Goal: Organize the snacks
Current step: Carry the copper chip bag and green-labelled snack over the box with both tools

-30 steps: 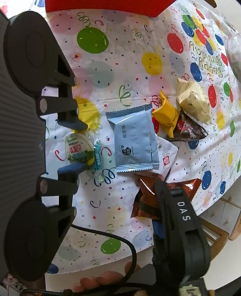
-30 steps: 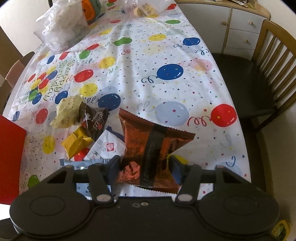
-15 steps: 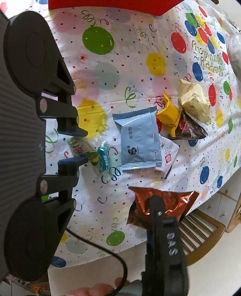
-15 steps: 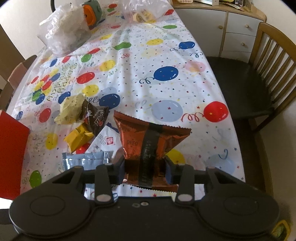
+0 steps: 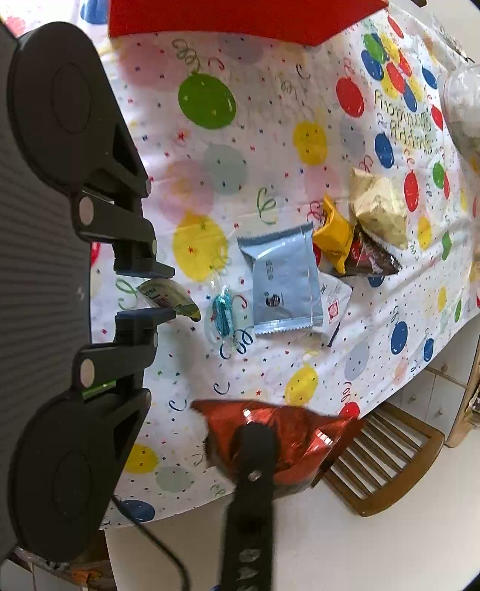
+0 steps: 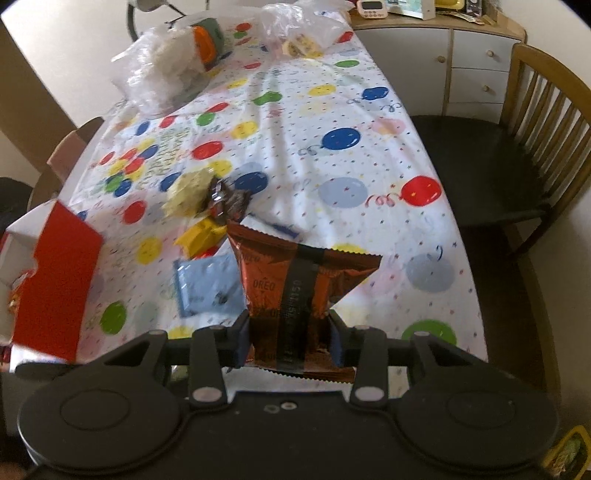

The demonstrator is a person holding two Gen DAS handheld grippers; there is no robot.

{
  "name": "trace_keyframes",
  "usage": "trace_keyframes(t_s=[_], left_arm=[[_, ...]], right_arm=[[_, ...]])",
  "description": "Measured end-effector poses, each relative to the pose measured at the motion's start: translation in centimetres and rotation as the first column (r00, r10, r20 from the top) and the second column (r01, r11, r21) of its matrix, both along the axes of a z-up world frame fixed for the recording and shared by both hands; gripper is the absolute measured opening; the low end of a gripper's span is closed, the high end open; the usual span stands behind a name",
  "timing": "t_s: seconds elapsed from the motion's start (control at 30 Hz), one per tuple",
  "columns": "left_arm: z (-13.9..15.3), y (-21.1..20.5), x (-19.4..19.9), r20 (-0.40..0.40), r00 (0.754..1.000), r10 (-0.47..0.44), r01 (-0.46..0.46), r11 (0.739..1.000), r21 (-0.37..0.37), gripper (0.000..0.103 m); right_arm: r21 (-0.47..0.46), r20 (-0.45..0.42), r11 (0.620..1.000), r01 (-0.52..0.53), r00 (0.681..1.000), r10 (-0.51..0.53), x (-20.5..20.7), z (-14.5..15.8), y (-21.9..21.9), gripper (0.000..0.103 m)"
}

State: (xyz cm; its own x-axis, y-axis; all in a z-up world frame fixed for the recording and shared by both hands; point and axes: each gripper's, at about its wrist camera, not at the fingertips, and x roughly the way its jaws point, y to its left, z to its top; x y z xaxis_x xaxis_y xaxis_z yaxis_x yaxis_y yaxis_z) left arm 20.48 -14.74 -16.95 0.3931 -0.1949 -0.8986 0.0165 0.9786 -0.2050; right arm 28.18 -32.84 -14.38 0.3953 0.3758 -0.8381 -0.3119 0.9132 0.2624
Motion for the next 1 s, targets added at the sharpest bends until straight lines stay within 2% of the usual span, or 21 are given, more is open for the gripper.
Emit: trace_keyframes(t_s=[0.13, 0.43, 0.77, 1.0], left_arm=[[1.4, 1.6, -0.9, 0.018, 1.0, 0.013, -0.013, 1.0, -0.009, 0.016], [6.3, 7.1, -3.5, 0.115, 0.991, 0.069, -0.066, 0.997, -0.03, 0.016], [10.5, 15.4, -6.5, 0.191, 0.967, 0.168, -0.163, 0.986, -0.043, 0.016], [11.9, 21.3, -8.0, 0.216, 0.949, 0.231, -0.224, 0.973, -0.055, 0.016]], right_arm=[[0.007, 0.005, 1.0, -0.018, 1.0, 0.018, -2.0, 0.9, 0.3, 0.039], [0.02, 0.046, 0.998, -0.059, 0.997, 0.058, -5.3, 4.1, 2.4, 0.039], [0.03, 0.112, 0.988, -0.148, 0.983, 0.144, -7.5, 7.8, 9.3, 0.039], [0.033, 0.145, 0.974, -0.222, 0.966, 0.215, -8.6, 9.4, 15.6, 0.039]])
